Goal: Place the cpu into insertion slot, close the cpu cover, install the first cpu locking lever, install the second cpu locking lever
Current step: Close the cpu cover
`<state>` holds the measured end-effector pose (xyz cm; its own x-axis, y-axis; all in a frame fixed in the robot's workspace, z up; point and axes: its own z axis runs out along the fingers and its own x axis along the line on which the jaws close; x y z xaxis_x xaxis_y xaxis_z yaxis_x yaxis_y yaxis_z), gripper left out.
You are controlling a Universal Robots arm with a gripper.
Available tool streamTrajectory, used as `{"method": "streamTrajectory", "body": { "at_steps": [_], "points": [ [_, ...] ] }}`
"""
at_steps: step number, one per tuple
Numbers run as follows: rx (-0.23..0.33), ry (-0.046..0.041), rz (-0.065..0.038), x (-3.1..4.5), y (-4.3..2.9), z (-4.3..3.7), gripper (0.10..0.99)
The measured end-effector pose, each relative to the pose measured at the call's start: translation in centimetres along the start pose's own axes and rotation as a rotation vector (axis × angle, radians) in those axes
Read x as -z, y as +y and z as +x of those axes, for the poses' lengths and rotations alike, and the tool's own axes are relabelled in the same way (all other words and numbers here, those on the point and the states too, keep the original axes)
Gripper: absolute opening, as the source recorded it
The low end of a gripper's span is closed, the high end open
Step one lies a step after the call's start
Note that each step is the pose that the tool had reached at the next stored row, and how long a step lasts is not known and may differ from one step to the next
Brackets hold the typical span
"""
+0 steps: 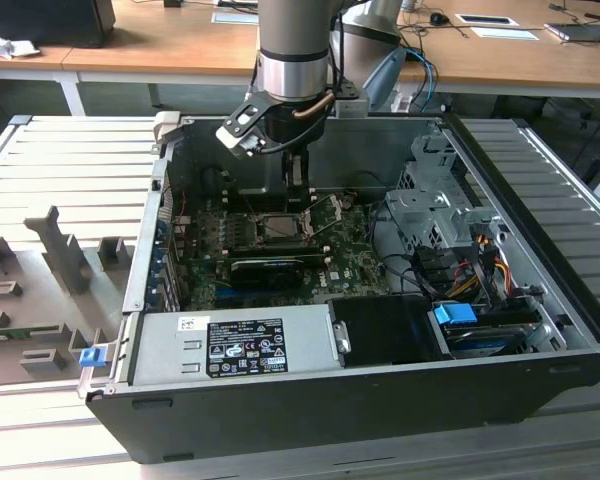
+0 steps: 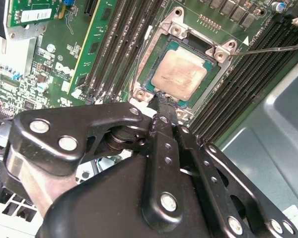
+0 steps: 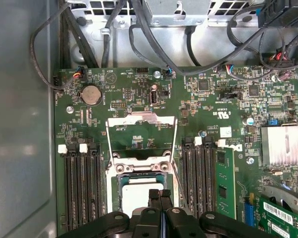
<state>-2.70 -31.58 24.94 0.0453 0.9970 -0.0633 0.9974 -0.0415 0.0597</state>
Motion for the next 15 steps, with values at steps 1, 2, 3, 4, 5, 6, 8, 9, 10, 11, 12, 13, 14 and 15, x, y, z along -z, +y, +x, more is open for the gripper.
{"method": "streamTrajectory", "body": {
  "at_steps": [1, 2, 3, 4, 5, 6, 8, 9, 10, 11, 12, 13, 14, 15],
  "points": [
    [0.000, 0.0000, 0.000, 0.00, 0.01, 0.00, 0.106],
    [0.000, 0.0001, 0.000, 0.00, 0.03, 0.00, 0.106],
    [0.000, 0.0000, 0.000, 0.00, 0.05, 0.00, 0.106],
    [0.000, 0.0000, 0.000, 0.00, 0.07, 0.00, 0.106],
    [0.000, 0.0001, 0.000, 0.00, 0.08, 0.00, 0.106],
    [0.000, 0.0000, 0.000, 0.00, 0.09, 0.00, 0.106],
    [0.000, 0.0000, 0.000, 0.00, 0.12, 0.01, 0.106],
    [0.000, 0.0000, 0.000, 0.00, 0.12, 0.01, 0.106],
    [0.000, 0.0000, 0.000, 0.00, 0.12, 0.01, 0.106],
    [0.000, 0.0000, 0.000, 0.00, 0.13, 0.01, 0.106],
    [0.000, 0.0001, 0.000, 0.00, 0.13, 0.01, 0.106],
    [0.000, 0.0000, 0.000, 0.00, 0.13, 0.01, 0.106],
    [0.000, 0.0001, 0.000, 0.00, 0.13, 0.01, 0.106],
    [0.000, 0.0000, 0.000, 0.00, 0.13, 0.01, 0.106]
  ]
}}
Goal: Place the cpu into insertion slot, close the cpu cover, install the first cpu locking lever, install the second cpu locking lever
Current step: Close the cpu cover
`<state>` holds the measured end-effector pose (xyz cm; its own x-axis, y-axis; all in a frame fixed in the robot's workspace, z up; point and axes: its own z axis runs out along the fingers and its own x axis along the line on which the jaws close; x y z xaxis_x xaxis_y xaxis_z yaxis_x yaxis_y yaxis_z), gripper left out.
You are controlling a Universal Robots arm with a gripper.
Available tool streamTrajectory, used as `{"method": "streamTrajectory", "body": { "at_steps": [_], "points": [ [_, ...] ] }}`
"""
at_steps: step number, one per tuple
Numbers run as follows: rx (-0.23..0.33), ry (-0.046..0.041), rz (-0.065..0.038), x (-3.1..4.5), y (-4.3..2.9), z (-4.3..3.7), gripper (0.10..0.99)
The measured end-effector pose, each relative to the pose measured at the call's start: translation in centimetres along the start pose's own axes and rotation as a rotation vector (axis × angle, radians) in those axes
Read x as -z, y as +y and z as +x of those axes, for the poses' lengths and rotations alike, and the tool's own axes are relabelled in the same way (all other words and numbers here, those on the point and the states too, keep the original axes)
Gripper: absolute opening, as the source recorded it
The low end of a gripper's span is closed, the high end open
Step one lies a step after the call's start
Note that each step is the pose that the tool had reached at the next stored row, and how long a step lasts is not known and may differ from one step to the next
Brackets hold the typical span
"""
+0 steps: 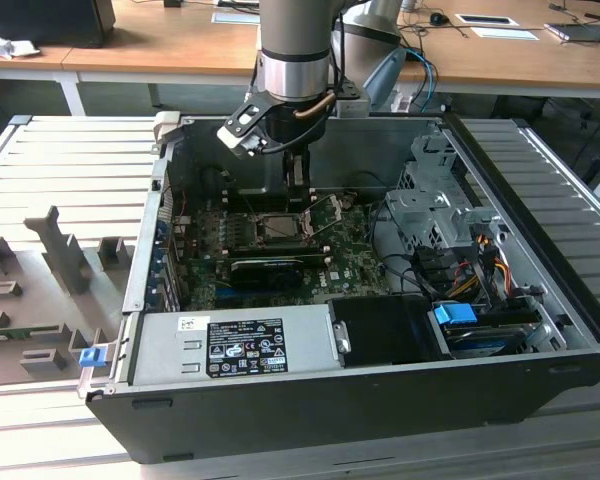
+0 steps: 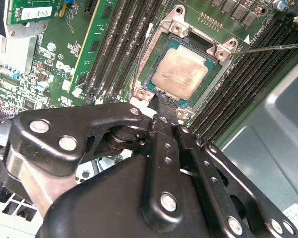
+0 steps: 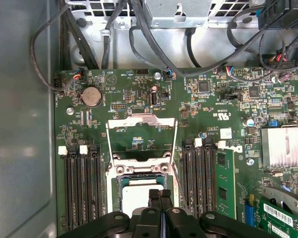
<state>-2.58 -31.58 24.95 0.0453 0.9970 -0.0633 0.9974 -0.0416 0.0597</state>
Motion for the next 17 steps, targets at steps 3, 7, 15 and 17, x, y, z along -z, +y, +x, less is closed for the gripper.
{"method": "streamTrajectory", "body": {
  "at_steps": [3, 7, 15, 17],
  "points": [
    [0.000, 0.0000, 0.000, 0.00, 0.00, 0.01, 0.106],
    [0.000, -0.0001, 0.000, 0.39, 0.02, 0.02, 0.106],
    [0.000, -0.0001, 0.000, 0.44, 1.47, 0.07, 0.106],
    [0.000, -0.0001, 0.000, 0.42, 1.77, 0.09, 0.106]
  ]
}}
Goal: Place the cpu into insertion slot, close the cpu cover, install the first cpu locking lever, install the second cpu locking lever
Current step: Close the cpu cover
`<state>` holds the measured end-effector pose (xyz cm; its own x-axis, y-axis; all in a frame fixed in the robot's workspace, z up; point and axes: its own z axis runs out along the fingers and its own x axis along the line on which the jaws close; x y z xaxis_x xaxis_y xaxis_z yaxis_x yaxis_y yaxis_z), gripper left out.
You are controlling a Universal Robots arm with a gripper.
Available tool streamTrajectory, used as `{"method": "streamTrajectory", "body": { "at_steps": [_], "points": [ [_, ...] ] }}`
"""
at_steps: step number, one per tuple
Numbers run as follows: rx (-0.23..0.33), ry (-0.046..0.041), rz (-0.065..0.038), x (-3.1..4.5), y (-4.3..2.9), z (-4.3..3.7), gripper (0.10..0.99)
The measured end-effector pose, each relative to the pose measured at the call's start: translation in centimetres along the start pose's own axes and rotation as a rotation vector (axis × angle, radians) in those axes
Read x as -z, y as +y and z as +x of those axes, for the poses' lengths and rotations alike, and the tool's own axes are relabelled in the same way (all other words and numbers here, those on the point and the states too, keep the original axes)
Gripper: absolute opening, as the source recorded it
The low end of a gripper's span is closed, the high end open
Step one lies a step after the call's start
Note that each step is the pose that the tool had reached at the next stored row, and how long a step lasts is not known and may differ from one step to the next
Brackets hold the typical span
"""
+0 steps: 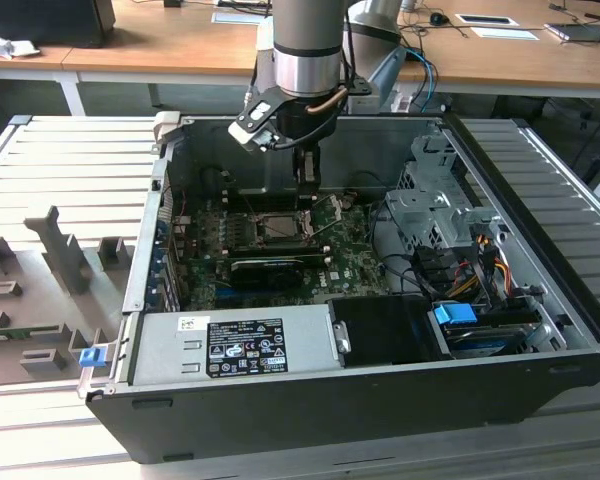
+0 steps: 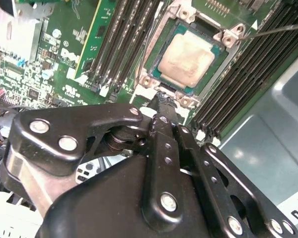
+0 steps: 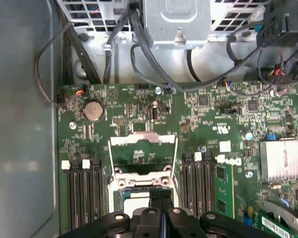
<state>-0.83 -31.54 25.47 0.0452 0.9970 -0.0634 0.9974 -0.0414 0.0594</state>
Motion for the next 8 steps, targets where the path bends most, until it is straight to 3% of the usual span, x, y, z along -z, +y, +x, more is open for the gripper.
{"method": "streamTrajectory", "body": {
  "at_steps": [1, 4, 8],
  "points": [
    [0.000, -0.0001, 0.000, -0.05, 0.98, 0.05, 0.106],
    [0.001, 0.0002, 0.001, -0.11, 2.59, 0.12, 0.106],
    [0.001, 0.0003, 0.001, 0.48, 3.05, 0.13, 0.106]
  ]
}}
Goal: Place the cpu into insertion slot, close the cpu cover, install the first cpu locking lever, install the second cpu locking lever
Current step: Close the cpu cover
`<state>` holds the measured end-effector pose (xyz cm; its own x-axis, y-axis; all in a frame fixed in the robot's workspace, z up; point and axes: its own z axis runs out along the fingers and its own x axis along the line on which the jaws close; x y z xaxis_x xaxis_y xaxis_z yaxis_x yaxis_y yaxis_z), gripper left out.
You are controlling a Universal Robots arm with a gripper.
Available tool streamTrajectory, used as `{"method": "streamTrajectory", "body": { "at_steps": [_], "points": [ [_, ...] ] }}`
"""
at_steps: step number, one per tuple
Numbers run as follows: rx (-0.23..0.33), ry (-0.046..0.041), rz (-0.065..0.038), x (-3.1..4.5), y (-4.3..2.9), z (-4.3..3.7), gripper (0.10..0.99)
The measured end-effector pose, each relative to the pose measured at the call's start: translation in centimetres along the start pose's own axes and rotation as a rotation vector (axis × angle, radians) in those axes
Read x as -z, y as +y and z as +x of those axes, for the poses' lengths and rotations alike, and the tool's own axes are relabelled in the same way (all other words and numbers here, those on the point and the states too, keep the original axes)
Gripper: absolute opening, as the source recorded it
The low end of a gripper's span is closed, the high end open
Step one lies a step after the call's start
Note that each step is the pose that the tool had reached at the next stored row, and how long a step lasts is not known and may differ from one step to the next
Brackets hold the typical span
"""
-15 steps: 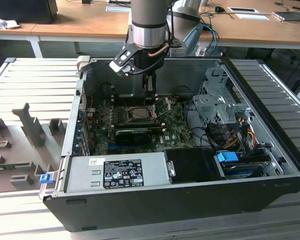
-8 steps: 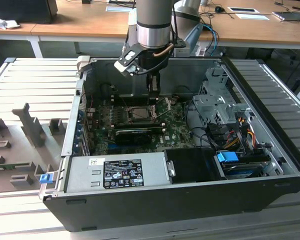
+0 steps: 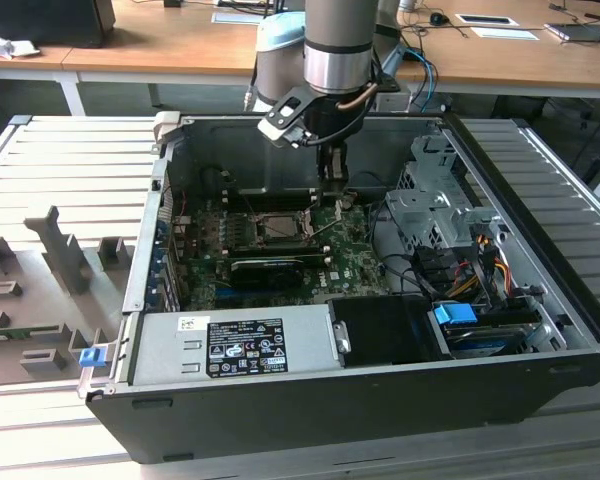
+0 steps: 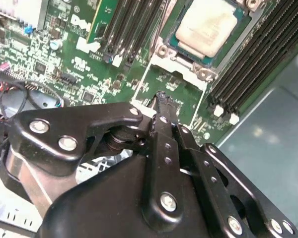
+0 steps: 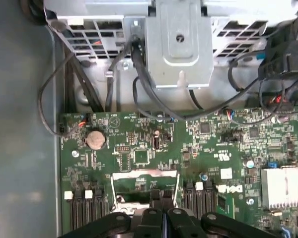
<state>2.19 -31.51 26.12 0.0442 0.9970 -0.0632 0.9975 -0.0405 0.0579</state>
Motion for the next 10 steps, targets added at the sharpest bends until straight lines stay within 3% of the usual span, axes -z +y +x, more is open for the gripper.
{"method": "streamTrajectory", "body": {
  "at_steps": [2, 6, 10],
  "points": [
    [0.001, 0.0004, 0.000, 0.16, 0.20, 0.16, 0.106],
    [0.008, 0.0019, 0.002, 0.10, 1.40, 0.32, 0.106],
    [0.009, 0.0021, 0.002, -0.08, 1.68, 0.31, 0.106]
  ]
}}
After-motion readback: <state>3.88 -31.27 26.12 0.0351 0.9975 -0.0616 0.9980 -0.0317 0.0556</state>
